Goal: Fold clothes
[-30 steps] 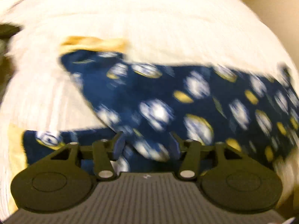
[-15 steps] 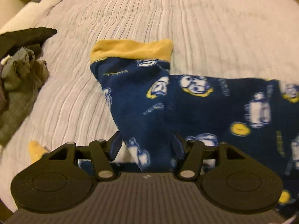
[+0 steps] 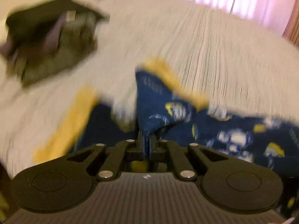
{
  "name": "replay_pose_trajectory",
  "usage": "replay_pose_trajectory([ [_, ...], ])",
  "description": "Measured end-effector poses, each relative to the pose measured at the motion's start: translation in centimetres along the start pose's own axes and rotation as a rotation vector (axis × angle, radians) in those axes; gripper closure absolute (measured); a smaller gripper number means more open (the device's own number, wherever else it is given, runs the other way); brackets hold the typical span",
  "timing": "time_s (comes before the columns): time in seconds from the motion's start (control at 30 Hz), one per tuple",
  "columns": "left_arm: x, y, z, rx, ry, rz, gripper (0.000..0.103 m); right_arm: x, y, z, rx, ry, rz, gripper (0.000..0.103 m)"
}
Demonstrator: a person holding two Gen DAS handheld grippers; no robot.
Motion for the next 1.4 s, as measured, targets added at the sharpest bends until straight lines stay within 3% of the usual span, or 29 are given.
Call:
replay_pose_trajectory([
  [0.07, -0.1, -0.9, 3.2, -0.107, 0.05, -0.006, 0.099, 2.8, -0.6, 1.1, -0.064, -0.06, 0.057, 0.098],
  [0.13, -0.2, -1.2, 4.7, -0.163, 0.146, 0.014, 0.097, 4.0, -0.5, 1.7, -0.081, -0.127, 0.057, 0.097],
  [0.17, -0.1, -1.1, 5.0, -0.167, 0.184, 0.026, 0.096, 4.0, -0.3, 1.6, -0.074, -0.137, 0.043, 0.088],
  [0.2, -0.1, -0.9, 5.0, -0.159, 0.214, 0.034, 0.093, 3.8, 0.1, 1.5, -0.058, -0.125, 0.038, 0.065],
  [0.27, 0.2, -0.4, 4.9, -0.144, 0.258, 0.049, 0.084, 3.4, 1.2, 1.2, -0.016, -0.086, 0.027, 0.033],
  [0.47, 1.0, -1.0, 4.4, -0.123, 0.254, 0.072, 0.082, 1.2, 1.0, -0.3, 0.025, -0.027, 0.0, 0.034],
  [0.5, 1.0, -1.2, 4.3, -0.122, 0.236, 0.078, 0.092, 0.8, 0.5, -0.2, 0.029, -0.008, -0.005, 0.043],
  [0.53, 1.0, -1.5, 4.2, -0.121, 0.218, 0.085, 0.103, 0.6, 0.1, -0.1, 0.03, 0.025, 0.012, 0.058],
  [0.57, 1.0, -1.4, 4.1, -0.106, 0.202, 0.089, 0.103, 0.4, -0.9, -0.1, 0.018, 0.072, 0.03, 0.093],
  [0.63, 0.6, -0.9, 3.2, -0.048, 0.186, 0.092, 0.103, 0.1, -0.6, -0.2, 0.022, 0.099, 0.047, 0.093],
  [0.73, -1.0, 1.2, 2.0, 0.03, 0.2, 0.079, 0.103, -0.9, 0.6, -1.6, 0.071, 0.124, -0.001, 0.094],
  [0.9, -2.0, 2.5, 2.8, -0.022, 0.161, 0.078, 0.103, -1.5, 1.2, -3.2, 0.025, 0.146, -0.044, 0.094],
  [0.97, -1.4, 2.6, 3.4, -0.03, 0.132, 0.069, 0.089, -1.4, 0.9, -2.8, 0.002, 0.162, -0.029, 0.093],
  [1.03, -0.8, 2.7, 3.3, -0.002, 0.092, 0.067, 0.061, -1.3, 1.1, -2.4, -0.004, 0.152, -0.017, 0.093],
  [1.1, -0.1, 1.9, 3.0, -0.004, 0.07, 0.067, 0.053, -0.8, 0.7, -2.0, -0.002, 0.12, 0.0, 0.093],
  [1.2, 0.5, 0.1, 2.6, -0.021, 0.077, 0.082, 0.05, -0.4, 0.4, -1.4, -0.014, 0.101, 0.022, 0.093],
  [1.27, 0.4, -1.2, 2.5, -0.032, 0.125, 0.11, 0.056, -0.5, 0.3, -1.2, -0.02, 0.117, 0.031, 0.093],
  [1.3, 0.2, -1.5, 2.5, -0.033, 0.16, 0.124, 0.083, -0.7, 0.4, -1.2, -0.017, 0.128, 0.032, 0.093],
  [1.33, -0.2, -1.6, 2.4, -0.03, 0.204, 0.137, 0.099, -0.8, 0.4, -1.2, -0.014, 0.139, 0.032, 0.093],
  [1.4, -0.8, -1.4, 2.3, -0.015, 0.269, 0.158, 0.099, -1.1, 0.6, -1.4, -0.009, 0.166, 0.031, 0.093],
])
Point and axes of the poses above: each gripper's, at about its wrist camera, not at the fingertips, and y roughly against the way its jaws point, x to its right, z to its underside, the point moved 6 cm from there along -y, roughly the way its jaws point, and after that the axes turned 12 degrees about x, right-handed, at the moved point
